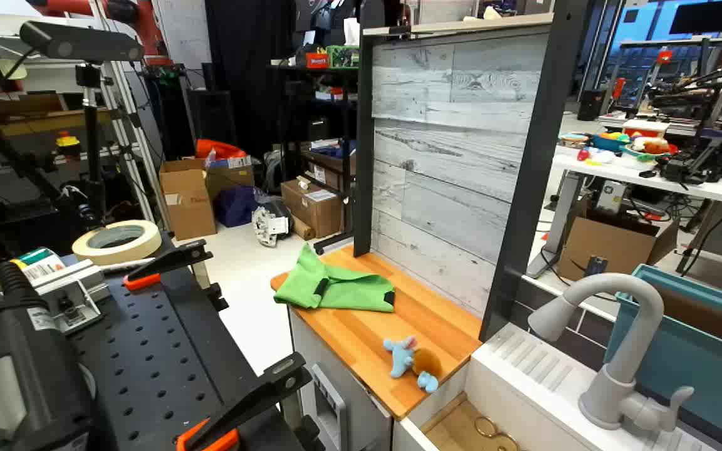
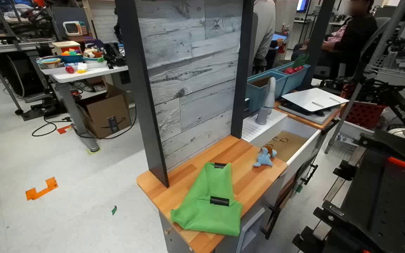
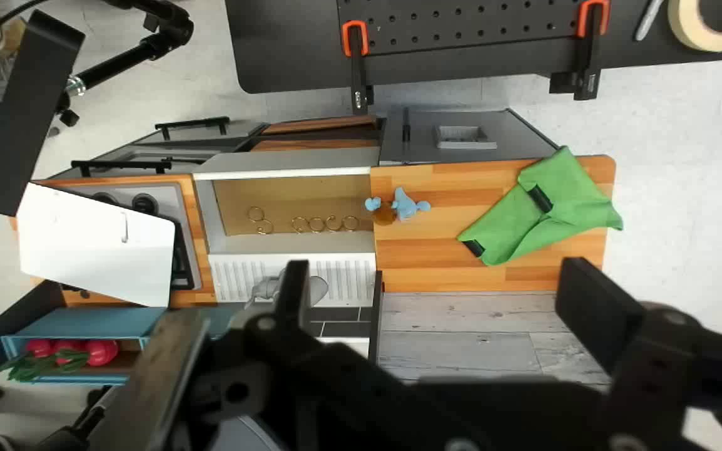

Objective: Slide the green cloth to the right

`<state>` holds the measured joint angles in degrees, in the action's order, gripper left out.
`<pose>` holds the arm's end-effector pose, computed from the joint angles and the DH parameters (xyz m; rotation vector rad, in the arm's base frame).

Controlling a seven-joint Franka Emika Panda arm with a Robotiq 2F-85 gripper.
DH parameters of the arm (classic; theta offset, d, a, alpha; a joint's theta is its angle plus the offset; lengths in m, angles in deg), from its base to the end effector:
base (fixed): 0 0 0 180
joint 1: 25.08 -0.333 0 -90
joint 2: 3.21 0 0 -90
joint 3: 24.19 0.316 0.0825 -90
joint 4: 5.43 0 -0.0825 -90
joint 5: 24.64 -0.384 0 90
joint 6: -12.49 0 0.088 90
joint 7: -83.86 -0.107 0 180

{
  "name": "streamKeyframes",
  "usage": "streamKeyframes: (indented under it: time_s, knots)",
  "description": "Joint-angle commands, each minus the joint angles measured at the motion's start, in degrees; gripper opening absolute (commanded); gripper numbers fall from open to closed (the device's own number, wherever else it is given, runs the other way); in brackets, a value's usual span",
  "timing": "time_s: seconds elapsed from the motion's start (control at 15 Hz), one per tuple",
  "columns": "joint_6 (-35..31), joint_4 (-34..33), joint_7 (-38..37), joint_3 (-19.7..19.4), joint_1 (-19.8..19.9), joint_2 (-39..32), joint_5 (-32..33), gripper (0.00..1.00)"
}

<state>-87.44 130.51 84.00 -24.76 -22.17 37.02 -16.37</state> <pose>0.3435 -0.0346 0.5720 3.0005 -0.0548 0.1043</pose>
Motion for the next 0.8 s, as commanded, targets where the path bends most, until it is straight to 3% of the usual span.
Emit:
streamKeyframes:
  time_s: [0.0,0.47,0.73]
  knots:
    - [0.1,-0.1,-0.2,-0.2,-0.3,0.0,0.1,1.00]
    - [0.1,-0.2,-0.2,-0.2,-0.3,0.0,0.1,1.00]
    - [-4.1,3.2,0.5,1.3,-2.6,-4.3,0.0,1.00]
